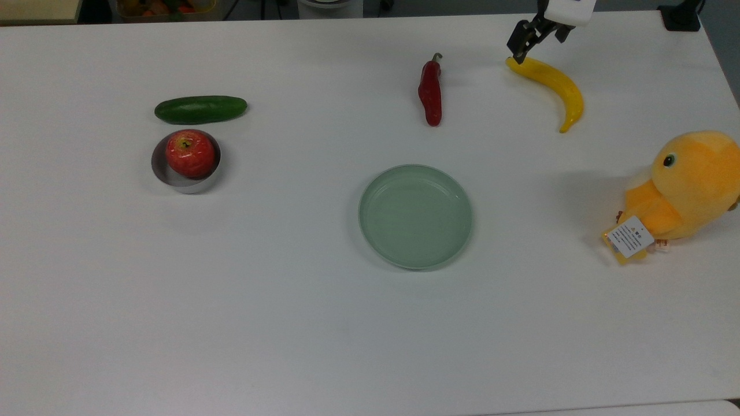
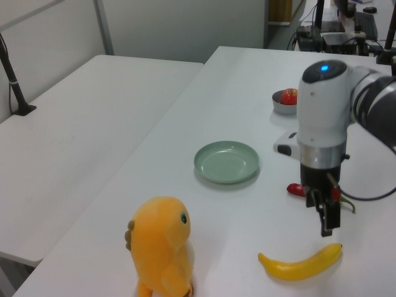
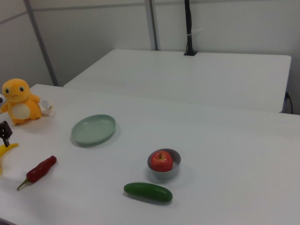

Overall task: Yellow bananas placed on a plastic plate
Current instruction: 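Move the gripper past the red pepper toward the yellow banana, then lower the gripper onto the banana and close it around the banana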

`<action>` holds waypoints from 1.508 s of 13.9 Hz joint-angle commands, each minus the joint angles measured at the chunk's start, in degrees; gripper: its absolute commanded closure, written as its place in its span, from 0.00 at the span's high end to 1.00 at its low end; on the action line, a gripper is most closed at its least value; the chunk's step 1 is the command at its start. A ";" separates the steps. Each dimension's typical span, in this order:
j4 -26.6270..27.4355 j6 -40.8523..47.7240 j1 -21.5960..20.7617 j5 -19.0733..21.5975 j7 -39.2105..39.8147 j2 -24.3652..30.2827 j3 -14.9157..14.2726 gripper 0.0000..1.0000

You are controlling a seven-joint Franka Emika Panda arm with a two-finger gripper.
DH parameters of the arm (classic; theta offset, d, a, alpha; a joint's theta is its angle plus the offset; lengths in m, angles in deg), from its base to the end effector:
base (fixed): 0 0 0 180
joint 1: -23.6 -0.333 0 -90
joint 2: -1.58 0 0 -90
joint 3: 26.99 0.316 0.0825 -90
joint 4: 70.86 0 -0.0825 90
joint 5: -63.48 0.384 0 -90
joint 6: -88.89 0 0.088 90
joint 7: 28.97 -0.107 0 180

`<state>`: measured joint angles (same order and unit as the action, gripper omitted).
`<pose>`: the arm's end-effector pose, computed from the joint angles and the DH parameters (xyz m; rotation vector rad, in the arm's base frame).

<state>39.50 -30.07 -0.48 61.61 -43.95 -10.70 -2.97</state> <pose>0.4062 0.4359 0.3846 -2.9798 -0.9021 0.1077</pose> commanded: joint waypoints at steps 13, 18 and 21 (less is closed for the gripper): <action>-1.64 -6.37 -5.80 -12.01 -9.17 -10.66 -0.20 0.19; -1.81 -6.37 -5.80 -13.07 -11.83 -10.66 -0.29 0.01; -2.16 -6.28 -5.27 -13.07 -11.91 -10.14 -0.29 0.01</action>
<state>37.93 -35.74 -5.76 49.69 -54.29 -21.14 -2.97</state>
